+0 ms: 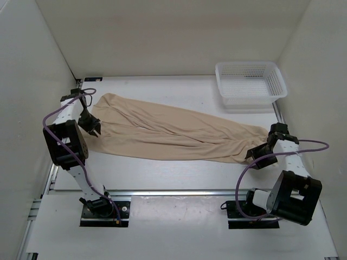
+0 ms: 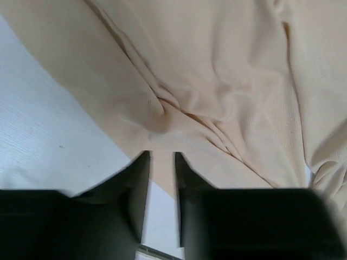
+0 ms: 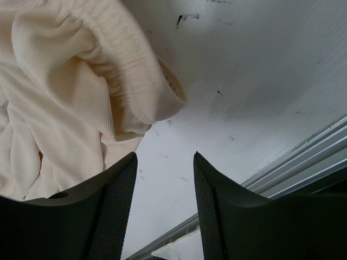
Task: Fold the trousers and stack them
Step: Flatten the trousers out
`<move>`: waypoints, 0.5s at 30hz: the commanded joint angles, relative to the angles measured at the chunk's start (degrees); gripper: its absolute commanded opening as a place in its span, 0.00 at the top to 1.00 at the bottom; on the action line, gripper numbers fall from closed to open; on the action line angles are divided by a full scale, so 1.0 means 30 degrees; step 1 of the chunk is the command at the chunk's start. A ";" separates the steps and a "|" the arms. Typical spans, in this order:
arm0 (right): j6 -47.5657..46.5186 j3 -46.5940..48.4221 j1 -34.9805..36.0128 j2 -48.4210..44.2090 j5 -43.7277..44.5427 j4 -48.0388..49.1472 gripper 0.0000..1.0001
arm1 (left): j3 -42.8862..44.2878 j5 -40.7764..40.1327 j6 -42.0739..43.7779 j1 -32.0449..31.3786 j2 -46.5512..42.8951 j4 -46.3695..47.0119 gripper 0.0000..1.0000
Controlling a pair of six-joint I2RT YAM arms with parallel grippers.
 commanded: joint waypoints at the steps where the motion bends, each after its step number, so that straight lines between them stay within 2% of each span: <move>1: 0.1224 -0.0194 -0.0083 0.0548 0.0920 0.0889 0.49 | -0.0411 0.0503 0.0234 0.0060 -0.0723 0.0110 0.61; 3: 0.1606 -0.0194 -0.0083 0.0783 0.1361 0.1155 0.49 | -0.0645 0.0503 0.0409 0.0060 -0.0723 0.0284 0.48; 4: 0.1608 -0.0194 -0.0083 0.0785 0.1566 0.1445 0.49 | -0.0995 0.0706 0.0409 0.0060 -0.0926 0.0286 0.45; 5: 0.1782 -0.0020 -0.0083 0.1017 0.1568 0.1825 0.49 | -0.1173 0.0708 0.0409 0.0060 -0.0928 0.0286 0.32; 9: 0.2543 0.0217 -0.0083 0.1662 0.2037 0.2325 0.49 | -0.2140 0.0708 0.0409 0.0060 -0.1133 0.0491 0.29; 10: 0.2545 0.0217 -0.0083 0.1664 0.2037 0.2501 0.49 | -0.2374 0.0534 0.0409 0.0060 -0.1133 0.0491 0.20; 12: 0.2780 0.0217 -0.0083 0.1664 0.2037 0.2851 0.51 | -0.2579 0.0533 0.0409 0.0060 -0.1133 0.0667 0.11; 15: 0.2604 0.0420 -0.0083 0.1664 0.2037 0.2854 0.51 | -0.2757 0.0533 0.0409 0.0060 -0.1133 0.0928 0.08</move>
